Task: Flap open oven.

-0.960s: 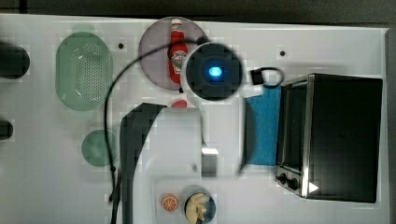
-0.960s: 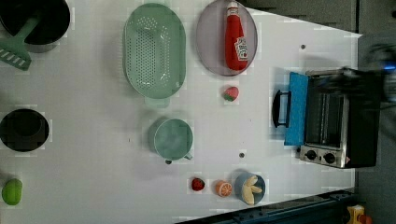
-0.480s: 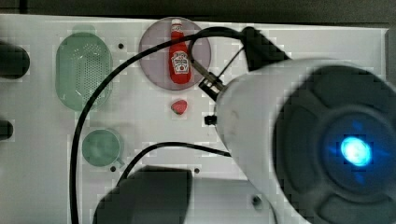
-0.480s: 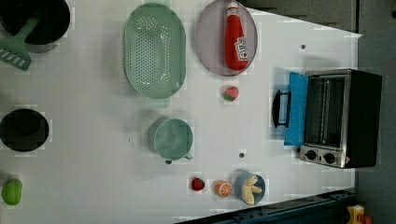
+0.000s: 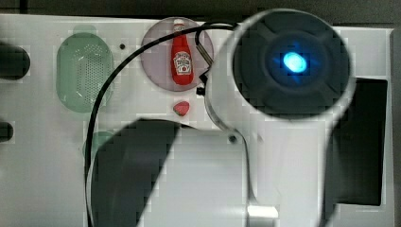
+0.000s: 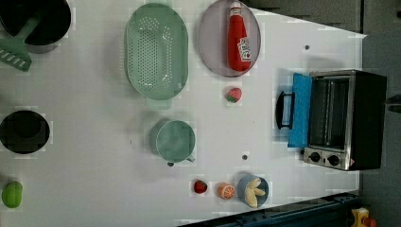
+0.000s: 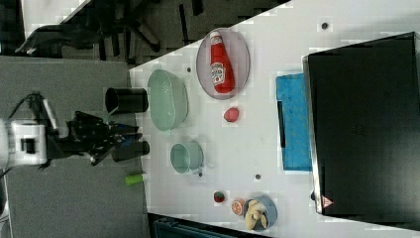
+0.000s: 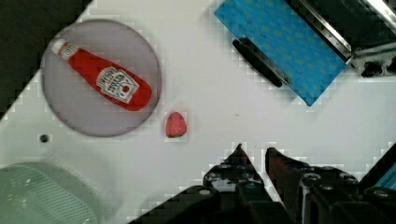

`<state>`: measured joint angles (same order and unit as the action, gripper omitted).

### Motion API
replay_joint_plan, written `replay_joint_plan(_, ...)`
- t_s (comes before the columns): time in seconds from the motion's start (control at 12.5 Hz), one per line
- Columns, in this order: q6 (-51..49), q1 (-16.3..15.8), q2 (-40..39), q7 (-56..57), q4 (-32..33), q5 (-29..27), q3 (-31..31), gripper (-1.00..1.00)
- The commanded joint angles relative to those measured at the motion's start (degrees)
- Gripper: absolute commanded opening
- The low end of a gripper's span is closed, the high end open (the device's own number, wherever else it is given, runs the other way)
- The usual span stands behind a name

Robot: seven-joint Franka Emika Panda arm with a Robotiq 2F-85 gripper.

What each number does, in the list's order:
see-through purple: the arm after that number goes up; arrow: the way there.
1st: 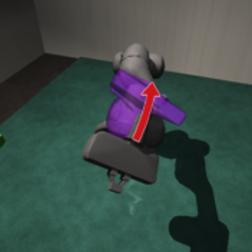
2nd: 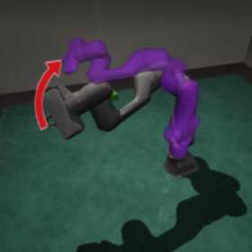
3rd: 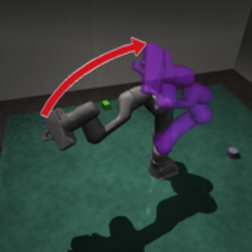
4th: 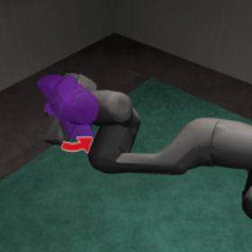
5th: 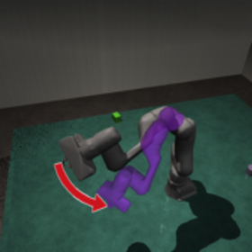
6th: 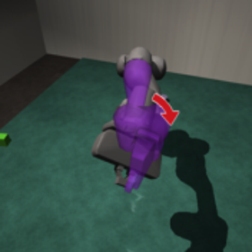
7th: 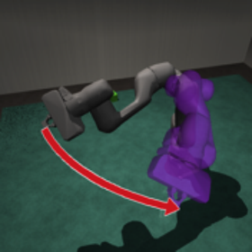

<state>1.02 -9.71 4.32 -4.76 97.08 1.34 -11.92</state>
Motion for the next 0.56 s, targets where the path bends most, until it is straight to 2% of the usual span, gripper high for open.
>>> replay_joint_plan(0.08, 0.57, 0.25, 0.36, -4.75, 0.21, 0.15, 1.08, -0.65)
replay_joint_plan(0.56, 0.57, 0.26, 0.0, -4.75, 0.23, 0.15, 1.07, -0.65)
